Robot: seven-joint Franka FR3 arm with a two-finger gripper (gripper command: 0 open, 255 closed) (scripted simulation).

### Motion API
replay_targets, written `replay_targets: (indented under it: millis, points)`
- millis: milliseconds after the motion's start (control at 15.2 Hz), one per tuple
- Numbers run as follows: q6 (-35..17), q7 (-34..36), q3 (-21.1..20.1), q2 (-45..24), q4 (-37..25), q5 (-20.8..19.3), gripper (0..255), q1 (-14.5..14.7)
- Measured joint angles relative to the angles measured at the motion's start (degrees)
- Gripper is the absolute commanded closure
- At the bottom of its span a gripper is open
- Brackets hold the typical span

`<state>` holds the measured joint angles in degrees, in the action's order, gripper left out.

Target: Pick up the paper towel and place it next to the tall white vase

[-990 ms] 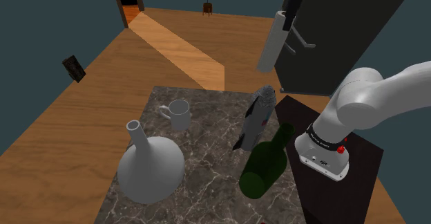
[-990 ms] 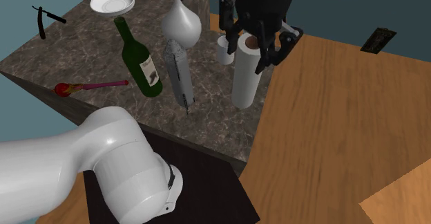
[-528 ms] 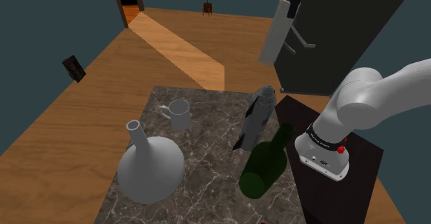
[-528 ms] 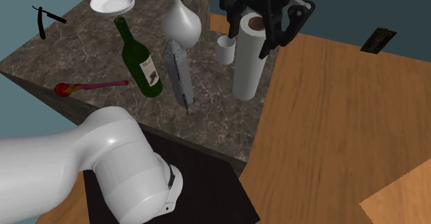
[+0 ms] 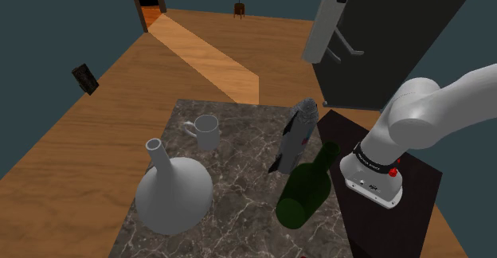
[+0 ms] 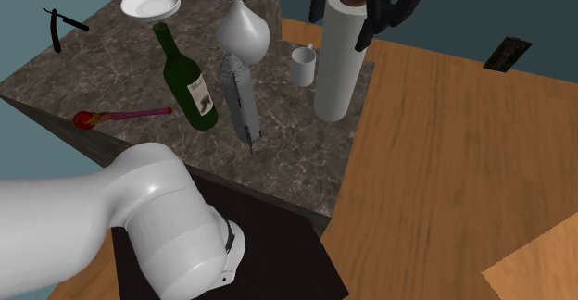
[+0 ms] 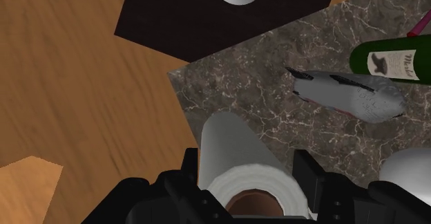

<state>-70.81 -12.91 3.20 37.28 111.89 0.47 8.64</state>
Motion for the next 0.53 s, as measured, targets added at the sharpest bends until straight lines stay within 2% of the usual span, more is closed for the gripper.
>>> replay_targets:
  millis: [528]
  points:
    - [5.6,0.0,0.1,-3.5,-9.2,0.1,255,0.1]
